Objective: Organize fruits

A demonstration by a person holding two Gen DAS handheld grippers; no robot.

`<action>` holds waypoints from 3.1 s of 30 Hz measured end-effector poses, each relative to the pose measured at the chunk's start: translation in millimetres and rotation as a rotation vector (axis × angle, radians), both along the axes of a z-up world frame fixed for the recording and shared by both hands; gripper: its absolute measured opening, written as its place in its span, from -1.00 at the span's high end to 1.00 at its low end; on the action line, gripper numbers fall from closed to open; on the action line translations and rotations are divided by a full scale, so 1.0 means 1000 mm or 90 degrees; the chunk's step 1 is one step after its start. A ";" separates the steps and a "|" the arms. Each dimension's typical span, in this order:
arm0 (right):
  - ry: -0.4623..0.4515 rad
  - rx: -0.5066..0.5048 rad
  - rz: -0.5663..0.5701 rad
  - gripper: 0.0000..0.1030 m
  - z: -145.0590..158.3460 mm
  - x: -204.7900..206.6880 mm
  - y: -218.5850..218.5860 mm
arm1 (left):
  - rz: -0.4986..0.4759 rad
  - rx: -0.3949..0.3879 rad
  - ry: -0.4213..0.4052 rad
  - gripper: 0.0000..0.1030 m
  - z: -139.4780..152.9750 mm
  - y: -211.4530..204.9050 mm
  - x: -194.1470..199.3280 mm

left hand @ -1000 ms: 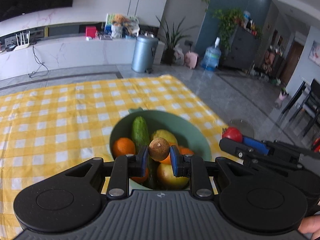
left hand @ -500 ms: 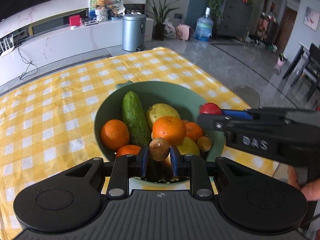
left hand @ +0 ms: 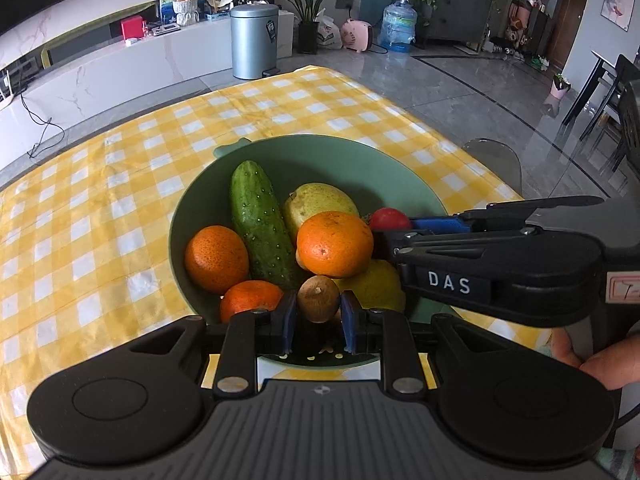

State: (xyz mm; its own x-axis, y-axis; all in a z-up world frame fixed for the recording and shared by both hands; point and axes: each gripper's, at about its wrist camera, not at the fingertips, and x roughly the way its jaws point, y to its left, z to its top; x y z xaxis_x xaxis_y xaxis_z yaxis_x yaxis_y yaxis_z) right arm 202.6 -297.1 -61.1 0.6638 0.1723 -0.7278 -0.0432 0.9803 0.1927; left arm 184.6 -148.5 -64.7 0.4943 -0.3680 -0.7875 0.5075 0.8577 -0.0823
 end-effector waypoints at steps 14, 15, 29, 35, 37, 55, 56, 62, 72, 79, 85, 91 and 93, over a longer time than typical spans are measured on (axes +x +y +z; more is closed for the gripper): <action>-0.008 0.010 -0.008 0.35 0.002 -0.003 -0.003 | 0.015 -0.031 0.022 0.29 -0.004 0.006 0.000; -0.011 0.010 -0.009 0.34 0.002 -0.004 -0.003 | 0.016 -0.031 0.022 0.27 -0.004 0.006 0.000; -0.146 0.038 -0.083 -0.54 0.048 -0.054 -0.015 | 0.065 -0.039 -0.089 -0.01 0.048 0.030 -0.039; -0.241 0.022 -0.077 -0.83 0.081 -0.092 0.000 | 0.120 -0.067 -0.169 -0.21 0.075 0.054 -0.066; -0.265 0.020 -0.068 -0.90 0.090 -0.106 0.006 | 0.136 -0.077 -0.176 -0.23 0.080 0.062 -0.072; -0.340 -0.063 -0.070 -0.92 0.084 -0.182 0.046 | 0.274 -0.030 -0.271 -0.59 0.071 0.098 -0.124; -0.333 -0.061 -0.067 -0.92 0.080 -0.182 0.046 | 0.274 -0.022 -0.276 -0.59 0.069 0.098 -0.126; -0.287 -0.066 -0.060 -0.92 0.058 -0.178 0.045 | 0.266 -0.009 -0.274 -0.62 0.056 0.094 -0.130; -0.217 -0.056 -0.042 -0.92 0.034 -0.165 0.047 | 0.239 0.045 -0.238 -0.66 0.029 0.083 -0.126; -0.202 -0.059 -0.035 -0.92 0.029 -0.158 0.051 | 0.247 0.056 -0.213 -0.68 0.021 0.087 -0.123; -0.207 -0.061 -0.039 -0.92 0.029 -0.160 0.051 | 0.257 0.051 -0.199 -0.68 0.022 0.091 -0.122; -0.206 -0.069 -0.039 -0.92 0.030 -0.161 0.053 | 0.257 0.050 -0.199 -0.69 0.023 0.092 -0.122; -0.207 -0.069 -0.040 -0.92 0.031 -0.162 0.052 | 0.258 0.052 -0.199 -0.69 0.024 0.092 -0.122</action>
State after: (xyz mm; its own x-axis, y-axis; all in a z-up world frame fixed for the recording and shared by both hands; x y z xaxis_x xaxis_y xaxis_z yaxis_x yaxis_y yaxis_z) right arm 40.3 -245.0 -30.5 0.8705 0.0570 -0.4889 -0.0243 0.9970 0.0731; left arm 62.2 -56.5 -40.9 0.8004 -0.0409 -0.5981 0.1222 0.9879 0.0960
